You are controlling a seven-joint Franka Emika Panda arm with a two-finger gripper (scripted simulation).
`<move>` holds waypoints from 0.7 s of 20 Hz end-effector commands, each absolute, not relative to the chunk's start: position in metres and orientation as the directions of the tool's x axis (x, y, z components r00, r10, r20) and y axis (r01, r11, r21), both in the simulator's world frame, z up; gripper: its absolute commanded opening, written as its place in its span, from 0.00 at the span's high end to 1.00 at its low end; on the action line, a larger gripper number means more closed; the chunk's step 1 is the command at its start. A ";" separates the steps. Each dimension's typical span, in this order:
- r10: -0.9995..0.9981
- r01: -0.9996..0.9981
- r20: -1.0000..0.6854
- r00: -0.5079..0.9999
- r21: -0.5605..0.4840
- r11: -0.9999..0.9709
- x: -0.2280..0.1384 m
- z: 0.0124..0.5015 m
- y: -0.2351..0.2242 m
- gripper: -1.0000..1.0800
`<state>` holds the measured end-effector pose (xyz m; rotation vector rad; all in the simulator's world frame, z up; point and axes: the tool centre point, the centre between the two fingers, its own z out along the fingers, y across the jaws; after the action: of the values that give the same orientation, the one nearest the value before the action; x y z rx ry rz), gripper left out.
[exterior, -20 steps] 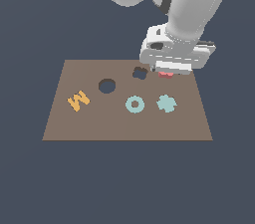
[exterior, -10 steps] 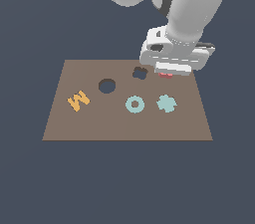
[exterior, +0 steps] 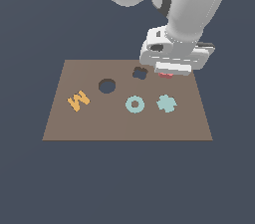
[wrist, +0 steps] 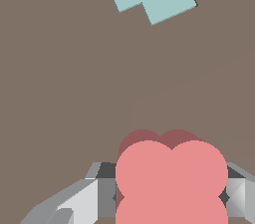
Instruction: Insert a designated object into the corresponding slot on a board.
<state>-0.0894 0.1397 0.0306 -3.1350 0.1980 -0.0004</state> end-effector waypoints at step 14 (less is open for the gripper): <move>0.144 0.144 0.000 0.990 0.000 -0.990 -0.102 0.032 0.137 1.00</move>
<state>-0.1002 0.1376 0.0312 -3.1370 -0.1618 0.0002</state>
